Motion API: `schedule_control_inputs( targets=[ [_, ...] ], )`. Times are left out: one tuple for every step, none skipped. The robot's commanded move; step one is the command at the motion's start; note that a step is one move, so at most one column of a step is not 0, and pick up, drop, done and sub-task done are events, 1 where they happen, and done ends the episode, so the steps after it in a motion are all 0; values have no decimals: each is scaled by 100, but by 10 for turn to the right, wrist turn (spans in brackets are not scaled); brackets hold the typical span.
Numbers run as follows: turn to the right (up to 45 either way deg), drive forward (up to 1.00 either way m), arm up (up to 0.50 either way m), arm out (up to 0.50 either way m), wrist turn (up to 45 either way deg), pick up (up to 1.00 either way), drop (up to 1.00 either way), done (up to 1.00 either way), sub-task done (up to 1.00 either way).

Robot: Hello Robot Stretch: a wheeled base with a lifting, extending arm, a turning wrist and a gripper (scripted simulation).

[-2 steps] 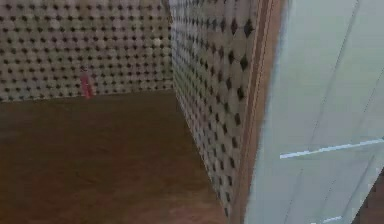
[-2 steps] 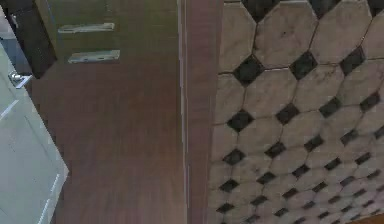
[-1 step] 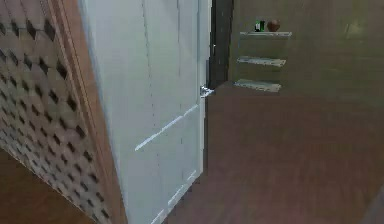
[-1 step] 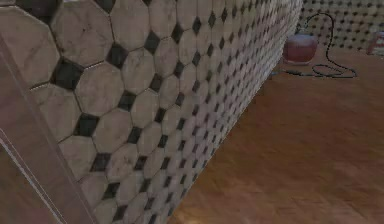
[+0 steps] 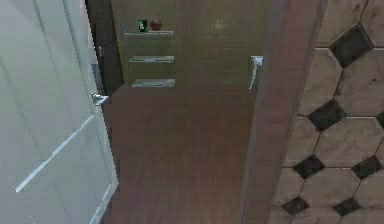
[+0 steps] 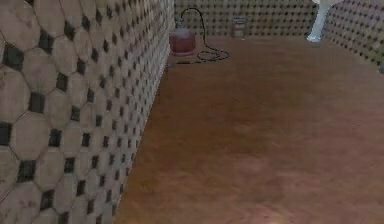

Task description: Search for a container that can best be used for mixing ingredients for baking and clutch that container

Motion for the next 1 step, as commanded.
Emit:
schedule_control_inputs(
  targets=[
    [0, 100, 0, 0, 0, 0, 0, 0, 0]
  ],
)
